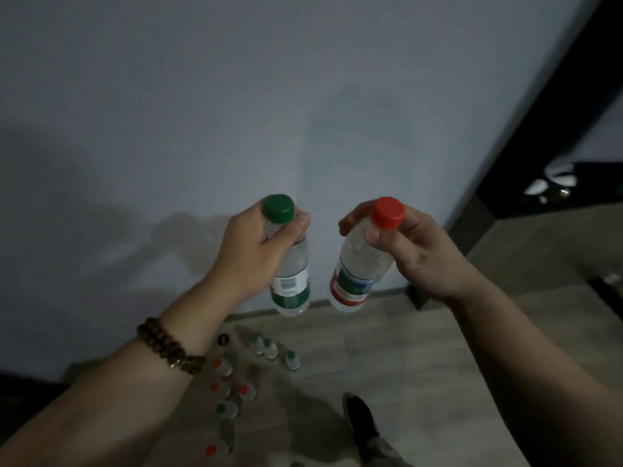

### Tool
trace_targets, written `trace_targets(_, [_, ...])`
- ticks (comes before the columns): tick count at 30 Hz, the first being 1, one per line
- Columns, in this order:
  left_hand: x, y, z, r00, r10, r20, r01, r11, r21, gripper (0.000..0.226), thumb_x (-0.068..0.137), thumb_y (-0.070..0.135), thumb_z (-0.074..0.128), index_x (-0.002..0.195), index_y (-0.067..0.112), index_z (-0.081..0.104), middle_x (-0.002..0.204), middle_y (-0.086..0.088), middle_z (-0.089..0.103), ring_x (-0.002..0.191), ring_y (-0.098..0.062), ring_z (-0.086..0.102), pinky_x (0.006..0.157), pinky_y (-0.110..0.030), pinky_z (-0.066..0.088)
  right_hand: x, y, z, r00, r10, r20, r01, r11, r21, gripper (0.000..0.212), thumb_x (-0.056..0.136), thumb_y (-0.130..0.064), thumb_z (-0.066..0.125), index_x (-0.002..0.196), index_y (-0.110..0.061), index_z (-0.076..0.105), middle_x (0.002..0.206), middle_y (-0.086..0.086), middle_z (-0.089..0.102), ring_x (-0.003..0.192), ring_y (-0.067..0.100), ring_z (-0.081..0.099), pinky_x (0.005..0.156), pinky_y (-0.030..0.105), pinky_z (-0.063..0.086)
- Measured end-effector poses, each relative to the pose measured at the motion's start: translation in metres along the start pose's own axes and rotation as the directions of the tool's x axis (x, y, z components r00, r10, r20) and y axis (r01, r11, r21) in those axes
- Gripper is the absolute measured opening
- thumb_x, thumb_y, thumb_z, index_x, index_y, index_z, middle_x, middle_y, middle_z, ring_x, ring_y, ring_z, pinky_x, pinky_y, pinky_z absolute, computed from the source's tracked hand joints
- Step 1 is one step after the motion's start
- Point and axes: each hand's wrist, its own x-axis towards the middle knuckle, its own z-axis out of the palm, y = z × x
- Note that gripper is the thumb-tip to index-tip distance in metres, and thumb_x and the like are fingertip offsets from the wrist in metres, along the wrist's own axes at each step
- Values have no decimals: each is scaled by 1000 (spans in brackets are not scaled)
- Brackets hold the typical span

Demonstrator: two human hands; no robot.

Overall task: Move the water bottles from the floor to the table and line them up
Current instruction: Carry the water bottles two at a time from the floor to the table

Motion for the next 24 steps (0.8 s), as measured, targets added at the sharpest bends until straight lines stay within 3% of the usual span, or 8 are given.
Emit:
trace_targets(4, [9, 19, 55, 978, 54, 199, -36, 995, -90, 34, 88, 53, 60, 92, 22, 72, 89, 3, 75, 89, -16, 71, 81, -32, 57, -66, -11, -25, 946, 33, -322, -58, 996, -70, 25, 93, -32, 60, 107, -15, 72, 109, 5, 75, 107, 26, 70, 91, 37, 58])
trace_targets(8, [10, 57, 126, 912, 159, 378, -96, 979, -179, 33, 88, 52, 62, 94, 21, 72, 93, 0, 76, 95, -21, 71, 89, -46, 59, -135, -28, -58, 767, 43, -640, -132, 987, -91, 27, 84, -37, 62, 93, -15, 73, 92, 5, 76, 90, 17, 73, 79, 26, 56])
trace_targets(11, [5, 92, 181, 842, 233, 486, -119, 960, -253, 34, 86, 54, 62, 94, 22, 71, 94, 0, 76, 94, -18, 72, 89, -43, 59, -190, -44, -84, 612, 34, -790, -188, 977, -103, 44, 79, -46, 70, 93, -5, 73, 92, 17, 75, 88, 28, 74, 78, 39, 60])
trace_targets(14, [-5, 128, 241, 772, 284, 568, -115, 942, -315, 35, 84, 56, 64, 93, 23, 72, 93, 2, 77, 92, -13, 74, 87, -36, 59, -247, -61, -115, 509, 23, -860, -220, 970, -104, 39, 86, -39, 77, 95, -1, 74, 94, 19, 76, 91, 36, 74, 84, 46, 61])
trace_targets(16, [-15, 153, 284, 714, 322, 622, -124, 932, -341, 36, 84, 55, 65, 93, 21, 73, 92, 2, 77, 92, -13, 74, 88, -40, 60, -285, -69, -140, 445, 14, -896, -226, 969, -98, 32, 88, -30, 78, 94, 0, 72, 93, 22, 75, 92, 41, 72, 84, 47, 61])
trace_targets(19, [-32, 190, 353, 635, 373, 677, -131, 915, -381, 36, 86, 52, 65, 93, 18, 72, 91, 0, 77, 91, -15, 75, 87, -40, 60, -341, -74, -184, 352, -17, -936, -255, 960, -113, 7, 90, -10, 75, 84, -14, 74, 86, 14, 76, 87, 33, 75, 84, 35, 63])
trace_targets(21, [-45, 214, 401, 597, 391, 701, -111, 905, -410, 35, 88, 48, 66, 95, 14, 71, 90, -3, 78, 90, -15, 75, 85, -34, 60, -375, -77, -215, 306, -57, -950, -245, 960, -136, 18, 85, -8, 71, 75, -23, 75, 82, 10, 77, 83, 27, 75, 82, 31, 62])
trace_targets(24, [-65, 249, 475, 562, 400, 724, -81, 898, -433, 28, 92, 34, 68, 97, 6, 71, 90, -5, 78, 88, -16, 76, 82, -29, 60, -424, -78, -267, 234, -88, -968, -268, 951, -151, 12, 81, -11, 70, 73, -19, 75, 79, 11, 76, 82, 31, 75, 83, 41, 61])
